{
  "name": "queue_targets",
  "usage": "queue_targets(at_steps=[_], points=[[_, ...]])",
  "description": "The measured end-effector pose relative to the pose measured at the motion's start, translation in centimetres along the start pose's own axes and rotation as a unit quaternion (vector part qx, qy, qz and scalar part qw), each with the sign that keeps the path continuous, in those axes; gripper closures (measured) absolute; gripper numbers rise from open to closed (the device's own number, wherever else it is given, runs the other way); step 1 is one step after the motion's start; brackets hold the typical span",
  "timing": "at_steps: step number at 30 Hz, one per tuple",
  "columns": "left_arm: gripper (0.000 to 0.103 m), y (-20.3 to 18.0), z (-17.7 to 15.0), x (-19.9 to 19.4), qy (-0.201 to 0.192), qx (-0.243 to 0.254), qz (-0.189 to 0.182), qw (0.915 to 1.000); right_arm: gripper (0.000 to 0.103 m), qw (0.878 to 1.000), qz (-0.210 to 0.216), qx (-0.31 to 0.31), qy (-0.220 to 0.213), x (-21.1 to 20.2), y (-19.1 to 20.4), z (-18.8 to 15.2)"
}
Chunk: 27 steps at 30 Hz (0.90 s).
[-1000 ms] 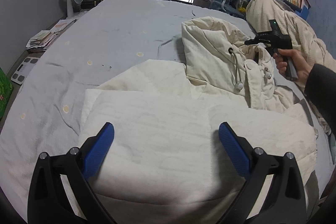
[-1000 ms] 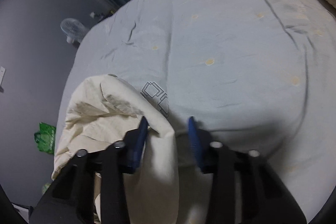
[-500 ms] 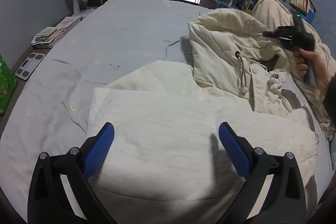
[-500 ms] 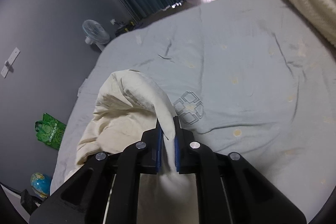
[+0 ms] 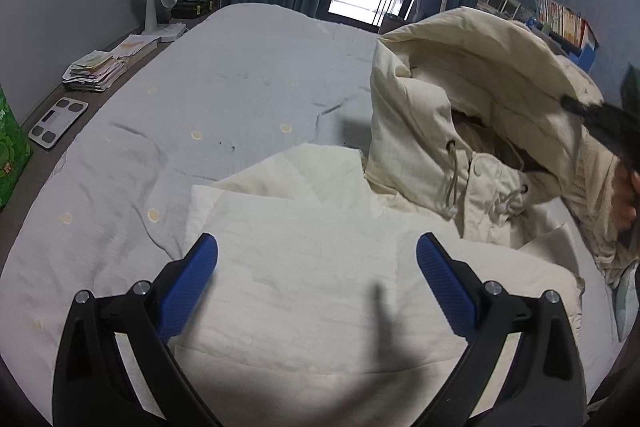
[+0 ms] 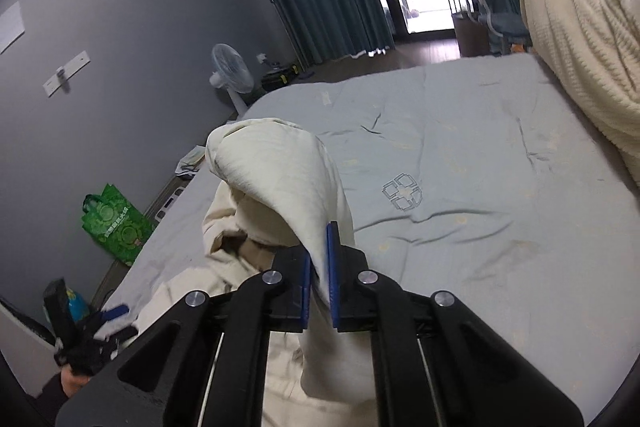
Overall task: Fold large clothes
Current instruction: 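Lift the hood with the right gripper and lay it over the jacket body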
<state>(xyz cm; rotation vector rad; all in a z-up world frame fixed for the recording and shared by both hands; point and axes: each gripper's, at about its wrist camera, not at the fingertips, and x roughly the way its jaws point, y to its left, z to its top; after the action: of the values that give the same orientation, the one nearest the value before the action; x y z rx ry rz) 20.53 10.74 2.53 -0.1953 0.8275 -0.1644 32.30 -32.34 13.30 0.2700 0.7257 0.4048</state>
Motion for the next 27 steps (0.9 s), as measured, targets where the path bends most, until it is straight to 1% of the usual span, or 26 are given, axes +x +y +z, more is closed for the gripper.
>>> queue_targets(at_steps=[7,14,16,19,23,27], points=[[0.007,0.5,0.3,-0.6,-0.01,-0.011,-0.007,0.9999,0.098,1.0,-0.001,-0.002,-0.026,-4.1,1.1,-3.2],[0.007,0.2,0.7,-1.6,-0.029,0.001,-0.012,0.9995,0.098,0.999,-0.002,-0.019,-0.041,-7.7,3.3,-7.4],[0.007,0.2,0.8,-2.1,-0.035,0.002,-0.022,0.9991,0.098,0.999,-0.004,-0.02,-0.046,-8.9,3.6,-9.1],[0.007,0.1,0.9,-2.9,-0.049,0.001,-0.048,0.9977,0.098,0.999,-0.006,-0.021,-0.046,-10.2,3.8,-11.2],[0.007,-0.4,0.9,-3.9,-0.064,0.018,-0.044,0.9968,0.098,0.999,-0.008,-0.021,-0.047,-11.7,4.1,-13.7],[0.007,-0.6,1.0,-5.5,-0.08,0.038,-0.039,0.9954,0.098,0.999,-0.006,-0.023,-0.045,-12.2,4.4,-15.8]])
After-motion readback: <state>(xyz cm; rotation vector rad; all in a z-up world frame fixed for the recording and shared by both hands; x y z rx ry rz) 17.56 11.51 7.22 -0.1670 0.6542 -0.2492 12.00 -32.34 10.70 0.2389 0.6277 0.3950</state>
